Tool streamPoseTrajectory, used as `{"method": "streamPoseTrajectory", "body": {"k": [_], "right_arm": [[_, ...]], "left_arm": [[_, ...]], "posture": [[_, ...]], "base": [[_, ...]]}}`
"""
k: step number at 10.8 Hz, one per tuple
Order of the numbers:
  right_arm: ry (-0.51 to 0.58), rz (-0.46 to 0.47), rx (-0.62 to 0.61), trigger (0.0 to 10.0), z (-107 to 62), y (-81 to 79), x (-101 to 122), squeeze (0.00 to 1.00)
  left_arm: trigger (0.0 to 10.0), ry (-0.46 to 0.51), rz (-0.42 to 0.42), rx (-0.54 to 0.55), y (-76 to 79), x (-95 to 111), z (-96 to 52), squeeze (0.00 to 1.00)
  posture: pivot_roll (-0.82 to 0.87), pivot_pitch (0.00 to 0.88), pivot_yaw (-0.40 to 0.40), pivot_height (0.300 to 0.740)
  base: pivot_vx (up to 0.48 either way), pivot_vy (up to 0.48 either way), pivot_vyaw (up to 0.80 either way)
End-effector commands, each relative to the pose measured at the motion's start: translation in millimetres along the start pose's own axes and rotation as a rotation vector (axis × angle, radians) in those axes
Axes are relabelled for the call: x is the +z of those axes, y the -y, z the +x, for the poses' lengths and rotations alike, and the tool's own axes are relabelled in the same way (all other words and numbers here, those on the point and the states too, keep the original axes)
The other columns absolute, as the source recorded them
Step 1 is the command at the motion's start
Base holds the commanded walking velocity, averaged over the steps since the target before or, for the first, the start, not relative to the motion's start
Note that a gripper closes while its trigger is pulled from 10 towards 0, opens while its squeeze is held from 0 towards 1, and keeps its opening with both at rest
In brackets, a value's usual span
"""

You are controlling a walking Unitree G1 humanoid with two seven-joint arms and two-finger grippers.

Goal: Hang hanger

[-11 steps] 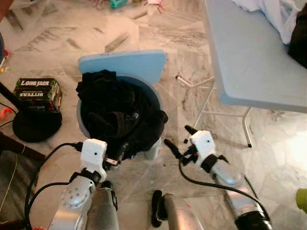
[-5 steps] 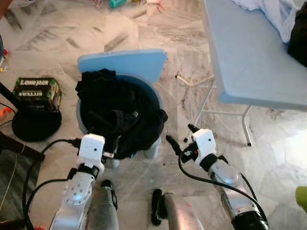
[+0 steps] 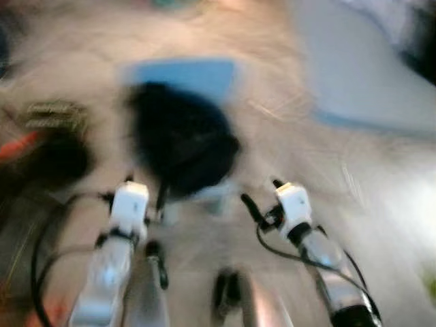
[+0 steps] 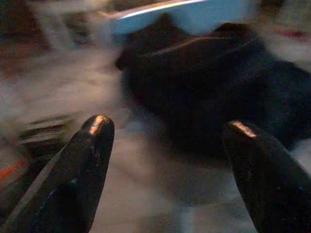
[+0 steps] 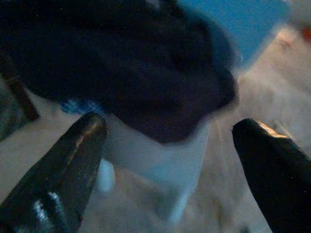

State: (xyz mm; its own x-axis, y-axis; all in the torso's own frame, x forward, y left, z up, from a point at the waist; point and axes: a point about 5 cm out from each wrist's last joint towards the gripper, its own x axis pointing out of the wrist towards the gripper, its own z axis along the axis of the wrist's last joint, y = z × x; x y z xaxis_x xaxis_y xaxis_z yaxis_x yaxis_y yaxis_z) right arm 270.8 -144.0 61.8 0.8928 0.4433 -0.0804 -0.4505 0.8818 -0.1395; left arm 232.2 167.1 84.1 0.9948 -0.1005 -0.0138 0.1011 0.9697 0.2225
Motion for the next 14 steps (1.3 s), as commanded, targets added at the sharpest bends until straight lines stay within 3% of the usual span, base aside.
{"method": "streamPoseTrajectory", "body": {"k": [1,2,3,5,9,11,12,14], "right_arm": [[0.011,0.017,-0.047,10.0,-4.5,2.2,-2,0.59],[0.022,0.018,-0.082,10.0,-0.2,4.9,0,0.0],[0.038,0.009,-0.101,10.0,5.0,5.5,2,0.0],[0.063,0.015,-0.124,10.0,8.9,9.0,8,0.0],[0.124,0.028,-0.238,10.0,5.1,21.2,17,0.0],[0.166,0.102,-0.345,10.0,0.5,32.3,22,0.0],[0.146,0.114,-0.396,10.0,-5.0,36.7,13,0.0],[0.116,0.184,-0.485,10.0,-13.9,40.0,-2,0.0]], "left_arm": [[10.0,-0.055,0.024,0.019,-2.0,-12,-4.3,0.0],[10.0,-0.055,0.031,0.103,-12.7,-12,-1.4,0.0],[10.0,-0.066,-0.011,0.191,-25.0,-13,1.2,0.0],[10.0,-0.026,0.031,0.2,-32.0,-4,4.4,0.0],[10.0,0.006,-0.027,0.146,-16.1,-3,6.9,0.0],[10.0,0.014,-0.028,0.113,-16.5,-3,9.8,0.0],[10.0,0.019,-0.02,0.088,-17.1,-2,15.2,0.0],[10.0,0.067,0.004,0.02,-19.2,8,39.6,0.0]], "posture": [[0.1,0.235,-0.1,0.74],[0.11,0.225,-0.084,0.74],[0.12,0.228,-0.06,0.74],[0.13,0.237,-0.045,0.74],[0.09,0.21,-0.053,0.74],[0.09,0.159,-0.014,0.74],[0.08,0.141,0.006,0.74],[0.05,0.057,0.039,0.74]], "base": [[0.0,0.0,0.0],[0.0,0.0,0.0],[0.0,0.0,0.0],[0.0,0.0,0.0],[0.0,0.0,0.0],[0.0,0.0,0.0],[0.0,0.0,0.0],[0.0,0.0,0.0]]}}
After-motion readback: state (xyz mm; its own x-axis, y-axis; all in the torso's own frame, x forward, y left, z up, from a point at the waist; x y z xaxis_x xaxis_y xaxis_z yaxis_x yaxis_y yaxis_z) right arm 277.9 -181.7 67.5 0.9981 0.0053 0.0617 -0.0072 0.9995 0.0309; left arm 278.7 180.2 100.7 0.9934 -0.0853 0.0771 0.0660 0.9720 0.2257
